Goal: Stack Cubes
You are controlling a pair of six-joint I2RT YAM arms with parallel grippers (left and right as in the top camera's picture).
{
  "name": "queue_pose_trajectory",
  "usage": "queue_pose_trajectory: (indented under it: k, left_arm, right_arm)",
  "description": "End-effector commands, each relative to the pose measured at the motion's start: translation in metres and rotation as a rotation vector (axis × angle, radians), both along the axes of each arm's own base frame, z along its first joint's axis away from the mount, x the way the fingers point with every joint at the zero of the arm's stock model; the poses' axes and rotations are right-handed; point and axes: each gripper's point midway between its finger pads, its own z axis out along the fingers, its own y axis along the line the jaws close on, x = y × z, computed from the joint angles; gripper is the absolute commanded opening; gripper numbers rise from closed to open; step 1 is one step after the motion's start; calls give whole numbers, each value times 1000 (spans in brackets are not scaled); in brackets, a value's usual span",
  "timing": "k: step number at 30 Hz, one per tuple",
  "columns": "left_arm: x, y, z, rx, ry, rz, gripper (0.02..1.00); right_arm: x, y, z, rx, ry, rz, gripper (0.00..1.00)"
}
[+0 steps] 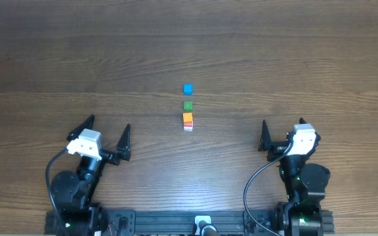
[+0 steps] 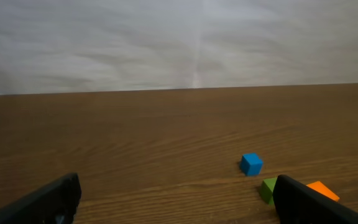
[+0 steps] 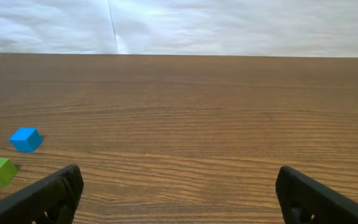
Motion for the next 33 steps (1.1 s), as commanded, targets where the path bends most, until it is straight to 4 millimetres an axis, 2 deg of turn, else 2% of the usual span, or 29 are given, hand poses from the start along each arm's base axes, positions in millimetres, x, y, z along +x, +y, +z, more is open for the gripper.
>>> queue_pose_trajectory:
  k: [1, 11, 15, 16, 19, 21, 24, 30, 31, 33]
  left_arm:
    - [0, -1, -1, 10, -3, -6, 996]
    - [0, -1, -2, 10, -1, -6, 998]
    - [0, -1, -2, 10, -1, -6, 998]
    - [0, -1, -2, 10, -1, -6, 998]
    - [0, -1, -2, 10, -1, -6, 996]
    - [0, -1, -2, 10, -1, -6, 998]
    - [0, -1, -2, 10, -1, -6, 998]
    - [0, -1, -2, 10, -1, -6, 998]
    - [0, -1, -2, 10, -1, -6, 996]
    - [0, -1, -2, 10, -1, -6, 998]
  right_arm:
    - [0, 4, -2, -2, 2, 18, 991]
    - [0, 4, -2, -3, 2, 18, 993]
    - [2, 5, 21, 48, -89, 24, 991]
    - [2, 10, 24, 92, -96, 46, 993]
    - [-5, 40, 36, 58, -143, 233, 991]
    - [-7, 47, 45, 106, -154, 271, 991]
    - [-14, 56, 70, 143, -178, 328, 993]
    - [-36, 63, 170, 132, -284, 367, 993]
    - [-41, 66, 202, 109, -297, 386, 993]
    - [-44, 73, 228, 74, -291, 418, 993]
